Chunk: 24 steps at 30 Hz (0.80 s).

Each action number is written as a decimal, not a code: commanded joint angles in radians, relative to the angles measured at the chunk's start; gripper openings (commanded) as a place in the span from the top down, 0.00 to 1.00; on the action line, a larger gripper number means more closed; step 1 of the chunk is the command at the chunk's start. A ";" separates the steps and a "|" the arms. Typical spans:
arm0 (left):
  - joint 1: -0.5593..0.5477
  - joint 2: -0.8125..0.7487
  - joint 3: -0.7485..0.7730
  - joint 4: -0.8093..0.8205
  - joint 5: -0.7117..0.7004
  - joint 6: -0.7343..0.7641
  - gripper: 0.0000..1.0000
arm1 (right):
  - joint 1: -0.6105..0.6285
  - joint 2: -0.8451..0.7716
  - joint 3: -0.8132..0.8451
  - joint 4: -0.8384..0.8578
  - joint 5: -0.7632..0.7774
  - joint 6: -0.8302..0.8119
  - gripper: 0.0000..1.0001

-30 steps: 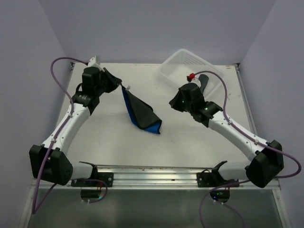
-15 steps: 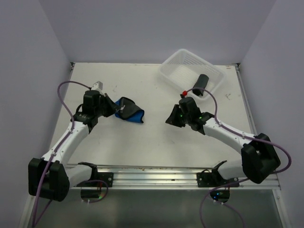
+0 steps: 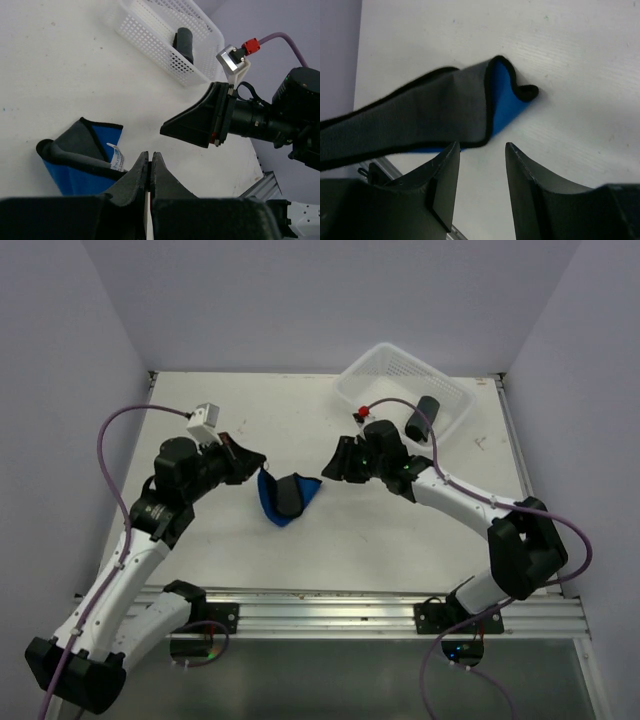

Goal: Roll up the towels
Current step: Flatten the towel

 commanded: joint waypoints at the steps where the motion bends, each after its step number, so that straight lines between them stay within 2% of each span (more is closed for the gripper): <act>1: -0.002 -0.122 -0.086 -0.110 -0.089 -0.060 1.00 | -0.001 0.066 0.107 0.030 -0.106 -0.114 0.55; 4: -0.002 -0.236 -0.219 -0.186 -0.160 -0.134 1.00 | 0.000 0.128 0.164 -0.071 -0.114 -0.088 0.57; 7: -0.002 -0.276 -0.353 -0.184 -0.154 -0.163 1.00 | 0.038 0.120 0.068 -0.020 -0.063 0.023 0.59; 9: -0.004 -0.264 -0.425 -0.126 -0.116 -0.166 1.00 | 0.068 0.135 0.011 0.008 -0.026 0.044 0.56; 15: -0.007 -0.238 -0.441 -0.091 -0.134 -0.143 1.00 | 0.151 0.209 -0.046 0.160 -0.048 0.137 0.55; 24: -0.005 -0.245 -0.444 -0.097 -0.127 -0.122 1.00 | 0.189 0.309 0.048 0.093 0.043 0.136 0.55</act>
